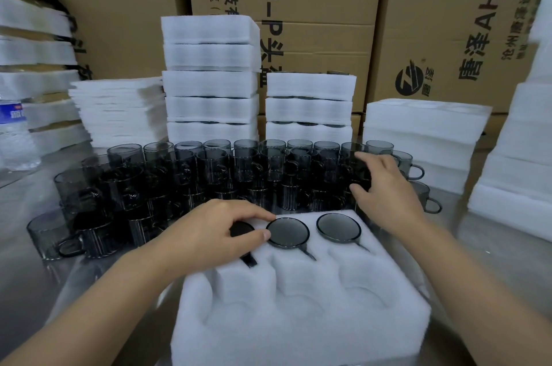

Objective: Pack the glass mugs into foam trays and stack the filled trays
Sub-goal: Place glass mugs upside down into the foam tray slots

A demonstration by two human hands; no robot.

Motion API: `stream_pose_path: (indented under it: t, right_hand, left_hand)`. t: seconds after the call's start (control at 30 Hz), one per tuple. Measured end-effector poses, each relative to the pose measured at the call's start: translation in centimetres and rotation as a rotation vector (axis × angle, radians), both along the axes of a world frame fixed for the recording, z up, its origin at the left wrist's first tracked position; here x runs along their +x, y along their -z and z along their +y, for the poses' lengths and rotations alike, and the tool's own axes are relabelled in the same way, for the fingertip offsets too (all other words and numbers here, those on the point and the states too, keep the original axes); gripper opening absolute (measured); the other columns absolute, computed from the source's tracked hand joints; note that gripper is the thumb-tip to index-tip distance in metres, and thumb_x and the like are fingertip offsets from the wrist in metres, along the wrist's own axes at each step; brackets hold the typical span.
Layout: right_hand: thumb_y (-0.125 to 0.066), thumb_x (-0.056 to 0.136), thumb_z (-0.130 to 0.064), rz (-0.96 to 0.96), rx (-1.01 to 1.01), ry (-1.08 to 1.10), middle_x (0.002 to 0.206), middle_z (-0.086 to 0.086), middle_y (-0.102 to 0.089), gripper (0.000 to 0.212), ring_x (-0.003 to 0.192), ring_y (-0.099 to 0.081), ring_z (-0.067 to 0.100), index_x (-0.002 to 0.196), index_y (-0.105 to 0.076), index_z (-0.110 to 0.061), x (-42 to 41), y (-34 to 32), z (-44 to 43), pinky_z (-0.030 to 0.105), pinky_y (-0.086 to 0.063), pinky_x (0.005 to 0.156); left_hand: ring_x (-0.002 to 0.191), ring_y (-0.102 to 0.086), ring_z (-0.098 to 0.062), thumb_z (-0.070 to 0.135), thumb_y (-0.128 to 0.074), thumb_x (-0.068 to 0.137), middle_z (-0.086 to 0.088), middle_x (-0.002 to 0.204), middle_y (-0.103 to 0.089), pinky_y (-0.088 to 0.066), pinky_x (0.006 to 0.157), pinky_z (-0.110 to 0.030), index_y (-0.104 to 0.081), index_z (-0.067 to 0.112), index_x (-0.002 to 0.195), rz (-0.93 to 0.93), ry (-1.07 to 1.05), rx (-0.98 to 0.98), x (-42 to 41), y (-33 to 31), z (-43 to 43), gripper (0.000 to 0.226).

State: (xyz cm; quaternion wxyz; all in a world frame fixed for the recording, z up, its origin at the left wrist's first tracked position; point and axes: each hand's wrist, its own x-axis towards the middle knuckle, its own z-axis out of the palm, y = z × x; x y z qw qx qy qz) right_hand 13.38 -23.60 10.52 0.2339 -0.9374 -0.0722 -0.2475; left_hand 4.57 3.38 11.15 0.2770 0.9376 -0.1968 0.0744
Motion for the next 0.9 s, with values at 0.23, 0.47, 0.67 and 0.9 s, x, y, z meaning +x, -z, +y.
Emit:
stream_pose_path:
  t: [0.23,0.47,0.67,0.9]
  right_hand:
    - [-0.052,0.096,-0.022,-0.015,0.003,-0.138,0.130,0.000,-0.046,0.045,0.077,-0.050,0.014,0.140,-0.043,-0.026,0.5,1.0,0.1,0.027,-0.038,0.076]
    - [-0.053,0.095,-0.015,-0.081,0.018,-0.119,0.102,0.001,-0.064,0.035,0.092,-0.054,0.021,0.129,-0.055,-0.022,1.2,0.5,1.0,0.030,-0.041,0.079]
    - [-0.065,0.089,-0.016,-0.095,0.220,-0.140,0.089,-0.004,-0.062,0.027,0.073,-0.056,0.009,0.115,-0.066,-0.020,1.4,0.4,1.5,0.019,-0.041,0.073]
    - [-0.066,0.085,-0.006,-0.002,0.709,-0.169,0.085,0.001,-0.070,0.015,0.070,-0.068,0.008,0.095,-0.070,-0.016,1.5,-0.3,1.7,0.024,-0.054,0.075]
  left_hand:
    - [0.091,-0.057,0.012,0.043,-0.059,0.085,0.038,0.098,-0.061,-0.045,0.079,-0.012,-0.062,0.051,0.108,-0.003,0.004,0.002,0.0,0.0,0.0,0.024]
    - [0.091,-0.057,0.011,0.042,-0.059,0.086,0.037,0.097,-0.061,-0.044,0.077,-0.012,-0.063,0.049,0.107,-0.009,0.009,0.009,-0.2,-0.1,-0.2,0.023]
    - [0.090,-0.057,0.011,0.042,-0.059,0.087,0.033,0.097,-0.063,-0.047,0.079,-0.014,-0.063,0.047,0.110,-0.010,0.002,0.025,-0.3,-0.3,-0.2,0.023]
    - [0.093,-0.056,0.012,0.043,-0.058,0.088,0.033,0.099,-0.063,-0.048,0.084,-0.017,-0.062,0.047,0.112,-0.012,-0.005,0.049,-0.4,-0.4,-0.3,0.025]
